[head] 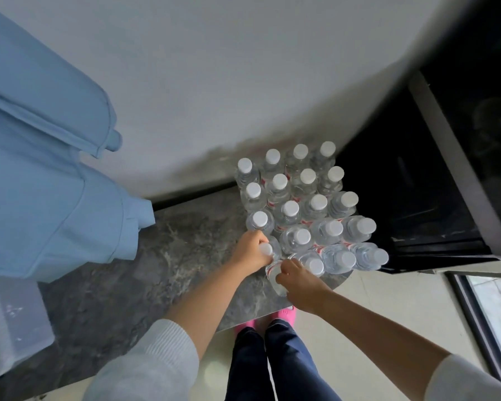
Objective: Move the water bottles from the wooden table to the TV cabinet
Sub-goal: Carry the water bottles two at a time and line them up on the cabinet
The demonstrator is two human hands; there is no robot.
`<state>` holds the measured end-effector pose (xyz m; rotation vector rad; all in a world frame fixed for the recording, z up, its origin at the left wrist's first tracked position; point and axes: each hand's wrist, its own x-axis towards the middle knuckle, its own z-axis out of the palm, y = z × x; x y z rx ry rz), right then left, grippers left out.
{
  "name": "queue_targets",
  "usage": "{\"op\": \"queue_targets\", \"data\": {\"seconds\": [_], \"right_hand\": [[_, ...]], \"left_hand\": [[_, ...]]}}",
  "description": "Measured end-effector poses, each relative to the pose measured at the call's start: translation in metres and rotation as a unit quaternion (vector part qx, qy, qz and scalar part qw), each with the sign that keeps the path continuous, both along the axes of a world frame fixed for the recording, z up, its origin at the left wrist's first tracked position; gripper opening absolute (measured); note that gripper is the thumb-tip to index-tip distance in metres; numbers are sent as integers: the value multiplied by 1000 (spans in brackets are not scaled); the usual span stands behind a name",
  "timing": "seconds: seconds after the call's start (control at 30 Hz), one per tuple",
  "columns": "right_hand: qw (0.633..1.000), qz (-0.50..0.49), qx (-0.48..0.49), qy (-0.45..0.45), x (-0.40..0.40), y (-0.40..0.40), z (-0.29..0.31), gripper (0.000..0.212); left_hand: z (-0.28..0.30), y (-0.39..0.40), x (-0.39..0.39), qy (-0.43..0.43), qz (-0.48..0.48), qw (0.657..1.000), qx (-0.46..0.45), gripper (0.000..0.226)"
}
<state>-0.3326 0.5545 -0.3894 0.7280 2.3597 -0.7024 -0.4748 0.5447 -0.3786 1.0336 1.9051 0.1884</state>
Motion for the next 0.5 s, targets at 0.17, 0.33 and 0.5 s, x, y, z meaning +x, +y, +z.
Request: {"op": "queue_targets", "data": {"seconds": [0.17,0.33,0.5], "right_hand": [[1000,-24,0,-7,-8,3,-2,35],[999,-39,3,-10,-11,2,-4,34],[997,-75,7,-10,-11,-3,0,38]], "left_hand": [[-5,-12,-8,-39,16,999,-30,38],[-11,-34,-18,-68,58,995,-53,34],[-5,-59,-21,-58,70,993,-73,33]]}}
